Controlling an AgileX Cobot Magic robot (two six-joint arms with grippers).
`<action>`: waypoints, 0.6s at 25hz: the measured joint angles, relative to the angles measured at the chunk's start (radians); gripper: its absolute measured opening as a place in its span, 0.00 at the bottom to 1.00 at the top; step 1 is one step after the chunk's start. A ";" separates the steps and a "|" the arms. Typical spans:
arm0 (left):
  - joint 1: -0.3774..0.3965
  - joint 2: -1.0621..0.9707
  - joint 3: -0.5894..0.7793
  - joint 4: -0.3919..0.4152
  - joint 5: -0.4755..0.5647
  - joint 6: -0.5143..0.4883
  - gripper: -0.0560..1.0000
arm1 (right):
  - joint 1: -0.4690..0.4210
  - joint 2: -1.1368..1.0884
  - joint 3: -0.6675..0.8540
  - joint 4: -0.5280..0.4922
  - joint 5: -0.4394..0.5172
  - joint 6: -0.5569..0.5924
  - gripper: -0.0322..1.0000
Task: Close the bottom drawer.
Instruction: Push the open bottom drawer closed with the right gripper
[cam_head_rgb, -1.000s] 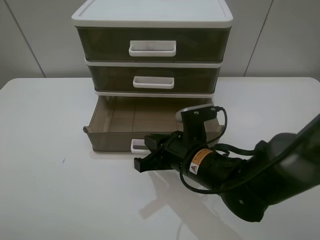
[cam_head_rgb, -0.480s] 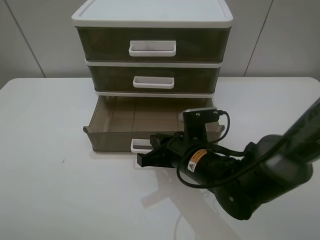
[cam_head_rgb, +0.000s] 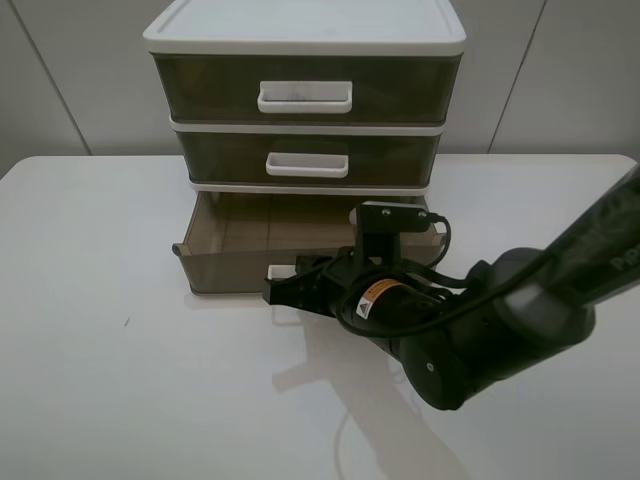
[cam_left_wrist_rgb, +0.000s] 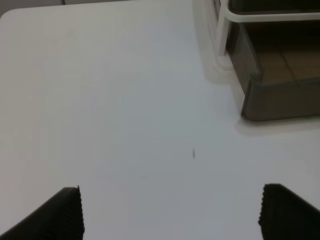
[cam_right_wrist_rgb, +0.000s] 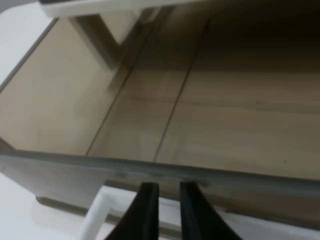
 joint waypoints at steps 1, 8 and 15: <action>0.000 0.000 0.000 0.000 0.000 0.000 0.73 | 0.000 0.000 -0.007 0.011 0.001 0.000 0.05; 0.000 0.000 0.000 0.000 0.000 0.000 0.73 | 0.000 0.048 -0.073 0.041 0.001 -0.128 0.05; 0.000 0.000 0.000 0.000 0.000 0.000 0.73 | 0.000 0.093 -0.131 0.096 0.002 -0.183 0.05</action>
